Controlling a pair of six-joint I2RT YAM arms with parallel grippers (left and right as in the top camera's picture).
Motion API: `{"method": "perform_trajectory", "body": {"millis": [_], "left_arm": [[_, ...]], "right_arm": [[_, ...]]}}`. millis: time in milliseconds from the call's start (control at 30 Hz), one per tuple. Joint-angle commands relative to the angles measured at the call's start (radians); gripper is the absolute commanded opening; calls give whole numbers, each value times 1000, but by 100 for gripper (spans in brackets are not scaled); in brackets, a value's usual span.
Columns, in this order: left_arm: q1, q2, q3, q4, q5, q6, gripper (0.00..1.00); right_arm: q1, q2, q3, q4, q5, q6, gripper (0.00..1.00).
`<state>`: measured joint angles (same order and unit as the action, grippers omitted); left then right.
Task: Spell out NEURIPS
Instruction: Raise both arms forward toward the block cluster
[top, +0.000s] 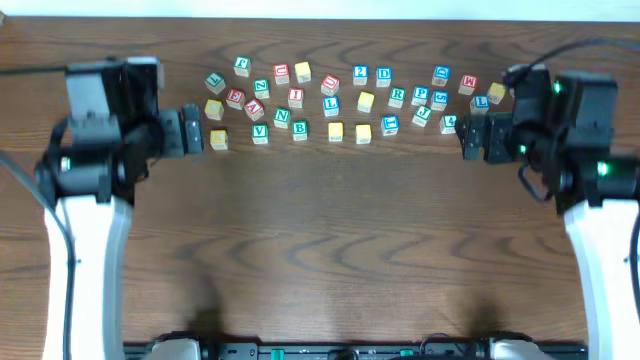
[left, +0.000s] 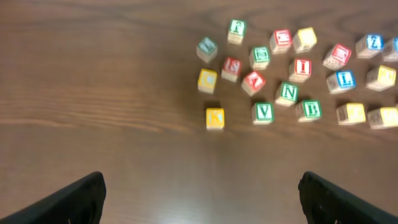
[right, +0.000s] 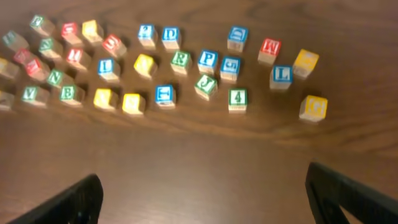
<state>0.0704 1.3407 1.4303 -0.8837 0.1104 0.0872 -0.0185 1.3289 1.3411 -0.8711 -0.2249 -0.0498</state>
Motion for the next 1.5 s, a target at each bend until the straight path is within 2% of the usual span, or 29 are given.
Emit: {"method": "perform_trajectory", "body": {"millis": [0,100,300,567,1167,1467], "left_arm": [[2,103,93,-44,76,18,98],[1,173,118,-56,115,17,98],[1,234,117,-54,114,17,97],[2,237,117,-55,114,17,98],[2,237,116,-55,114,17,98],[2,237,116,-55,114,17,98]], "right_arm": [[-6,93,100,-52,-8,-46,99],[-6,160,151,-92,-14,-46,99],[-6,203,155,-57,-36,-25,99],[-6,203,154,-17,-217,-26,99],[-5,203,154,-1,-212,-26,96],[72,204,154,-3,-192,-26,96]]}}
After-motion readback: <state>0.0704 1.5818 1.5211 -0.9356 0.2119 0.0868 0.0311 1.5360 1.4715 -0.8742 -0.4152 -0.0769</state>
